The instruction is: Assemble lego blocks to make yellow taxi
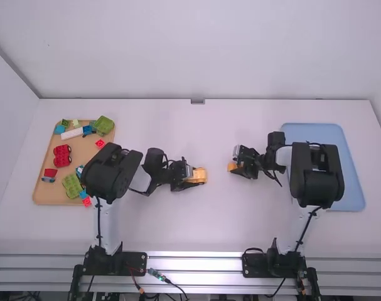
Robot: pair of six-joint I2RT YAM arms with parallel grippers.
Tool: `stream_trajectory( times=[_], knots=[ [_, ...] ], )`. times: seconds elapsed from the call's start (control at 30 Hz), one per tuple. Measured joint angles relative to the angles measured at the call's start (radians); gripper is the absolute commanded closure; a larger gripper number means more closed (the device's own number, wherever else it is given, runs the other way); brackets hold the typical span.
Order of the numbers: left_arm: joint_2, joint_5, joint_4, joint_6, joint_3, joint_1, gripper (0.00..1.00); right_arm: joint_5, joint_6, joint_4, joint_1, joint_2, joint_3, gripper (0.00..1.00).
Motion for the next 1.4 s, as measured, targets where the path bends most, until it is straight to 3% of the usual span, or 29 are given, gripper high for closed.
stream_trajectory(
  times=[0.23, 0.4, 0.57, 0.93, 1.07, 1.27, 1.4],
  knots=[
    [0.000, -0.002, 0.021, -0.005, -0.013, 0.000, 0.83, 0.014, -0.001, -0.012, 0.000, 0.000, 0.000, 0.48],
    [0.000, 0.013, -0.044, -0.012, 0.010, 0.000, 0.85, 0.021, -0.006, -0.026, 0.000, 0.000, 0.000, 0.64],
    [0.000, 0.033, -0.173, -0.011, 0.068, 0.000, 0.86, 0.021, -0.007, -0.027, 0.000, 0.000, -0.001, 0.74],
    [0.000, 0.018, -0.208, -0.004, 0.101, 0.000, 0.87, -0.001, -0.006, -0.030, 0.000, 0.000, -0.001, 0.79],
    [0.000, 0.003, -0.164, -0.004, 0.088, 0.000, 0.87, -0.018, -0.006, -0.030, 0.000, 0.000, -0.001, 0.73],
    [0.000, -0.004, -0.096, -0.004, 0.058, 0.000, 0.88, -0.021, -0.006, -0.021, 0.000, 0.000, -0.001, 0.55],
    [0.000, -0.008, -0.062, -0.004, 0.041, 0.000, 0.88, -0.025, -0.007, -0.021, 0.000, 0.000, -0.001, 0.51]
  ],
)
